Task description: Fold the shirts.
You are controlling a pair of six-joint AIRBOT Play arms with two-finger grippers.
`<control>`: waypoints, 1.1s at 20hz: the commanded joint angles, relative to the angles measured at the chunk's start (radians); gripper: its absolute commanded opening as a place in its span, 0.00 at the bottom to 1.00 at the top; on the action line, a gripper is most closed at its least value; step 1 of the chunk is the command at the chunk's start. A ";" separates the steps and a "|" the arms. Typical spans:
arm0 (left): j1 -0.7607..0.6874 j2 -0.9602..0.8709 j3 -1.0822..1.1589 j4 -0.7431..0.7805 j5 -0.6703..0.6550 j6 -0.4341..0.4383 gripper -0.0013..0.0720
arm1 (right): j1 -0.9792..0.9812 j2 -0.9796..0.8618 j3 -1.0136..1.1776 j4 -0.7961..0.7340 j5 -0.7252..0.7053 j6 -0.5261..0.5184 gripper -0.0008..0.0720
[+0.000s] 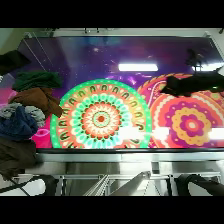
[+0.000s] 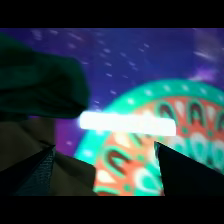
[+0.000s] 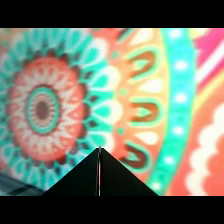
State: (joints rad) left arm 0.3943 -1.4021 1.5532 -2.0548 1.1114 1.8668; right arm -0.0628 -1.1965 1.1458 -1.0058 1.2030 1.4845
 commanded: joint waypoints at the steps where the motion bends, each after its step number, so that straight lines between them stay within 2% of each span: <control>1: 0.233 -0.146 0.114 0.035 -0.011 -0.105 1.00 | -0.174 0.105 -0.080 -0.261 0.050 0.149 0.04; 2: 0.269 -0.216 0.152 0.004 0.011 -0.106 1.00 | -0.212 0.109 -0.103 -0.258 0.061 0.167 0.05; 3: 0.293 -0.294 0.193 -0.036 0.034 -0.106 1.00 | -0.235 0.108 -0.121 -0.258 0.066 0.182 0.11; 5: 0.298 -0.433 0.272 -0.050 0.051 -0.106 1.00 | -0.253 0.100 -0.147 -0.254 0.065 0.219 0.72; 8: 0.257 -0.630 0.404 -0.005 0.032 -0.106 1.00 | -0.252 0.067 -0.150 -0.239 0.062 0.219 0.73; 12: 0.238 -0.793 0.531 0.004 0.005 -0.107 1.00 | -0.251 0.060 -0.150 -0.240 0.058 0.218 0.73; 18: 0.228 -0.817 0.459 -0.056 -0.192 -0.106 1.00 | -0.251 0.060 -0.150 -0.221 0.037 0.219 0.73; 20: 0.202 -0.848 0.499 -0.146 -0.203 -0.102 1.00 | -0.251 0.058 -0.150 -0.220 0.023 0.223 0.73; 22: 0.164 -0.874 0.514 -0.146 -0.200 -0.102 0.97 | -0.251 0.053 -0.150 -0.220 0.020 0.222 0.73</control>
State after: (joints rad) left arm 0.5957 -2.2391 2.0480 -2.1536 0.9302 1.7634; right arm -0.3134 -1.1393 0.9958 -1.2304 1.2362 1.7035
